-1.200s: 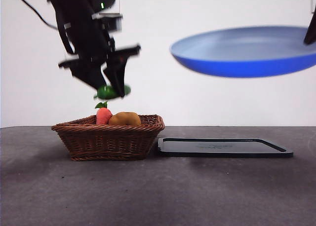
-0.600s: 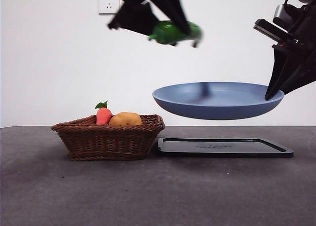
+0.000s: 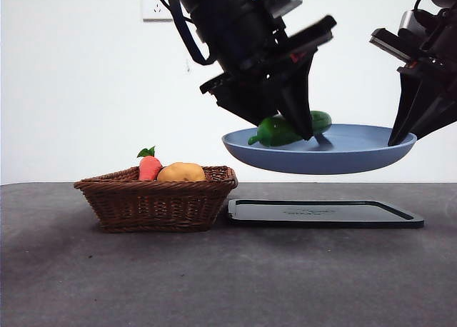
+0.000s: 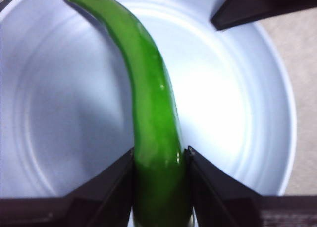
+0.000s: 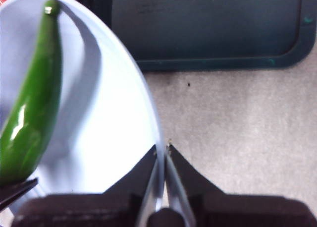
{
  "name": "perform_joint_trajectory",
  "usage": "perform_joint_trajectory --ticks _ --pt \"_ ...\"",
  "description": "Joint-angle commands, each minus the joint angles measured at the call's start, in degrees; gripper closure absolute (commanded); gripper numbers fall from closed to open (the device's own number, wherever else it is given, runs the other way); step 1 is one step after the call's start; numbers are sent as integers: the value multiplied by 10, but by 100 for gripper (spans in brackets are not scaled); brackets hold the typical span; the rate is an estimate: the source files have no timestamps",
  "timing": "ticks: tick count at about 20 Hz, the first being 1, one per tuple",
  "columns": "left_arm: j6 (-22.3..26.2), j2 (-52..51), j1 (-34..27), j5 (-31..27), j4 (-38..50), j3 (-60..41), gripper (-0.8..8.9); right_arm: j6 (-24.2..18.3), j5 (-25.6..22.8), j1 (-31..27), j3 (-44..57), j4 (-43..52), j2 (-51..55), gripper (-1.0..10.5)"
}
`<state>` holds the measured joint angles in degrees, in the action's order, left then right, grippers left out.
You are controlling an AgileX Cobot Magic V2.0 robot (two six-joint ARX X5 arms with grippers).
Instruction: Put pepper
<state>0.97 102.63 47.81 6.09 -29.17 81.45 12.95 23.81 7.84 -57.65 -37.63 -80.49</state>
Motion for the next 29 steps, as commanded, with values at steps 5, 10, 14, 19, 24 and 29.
perform_joint_trajectory --ticks 5,10,14,19,24,29 --pt "21 40 9 1 16 11 660 8 27 1 -8 2 -5 941" --pt "20 39 13 1 9 11 568 8 31 1 -8 -6 -5 941" --pt "20 17 13 1 -15 12 566 8 29 0 -8 -16 -5 941" --pt "20 -52 13 -1 -33 12 566 19 28 0 -8 -25 -5 941" --pt "21 -150 12 -2 -61 12 566 45 16 -3 -8 -12 -5 941" --pt "21 -265 12 -40 -93 12 566 72 -1 -40 -28 23 -7 942"
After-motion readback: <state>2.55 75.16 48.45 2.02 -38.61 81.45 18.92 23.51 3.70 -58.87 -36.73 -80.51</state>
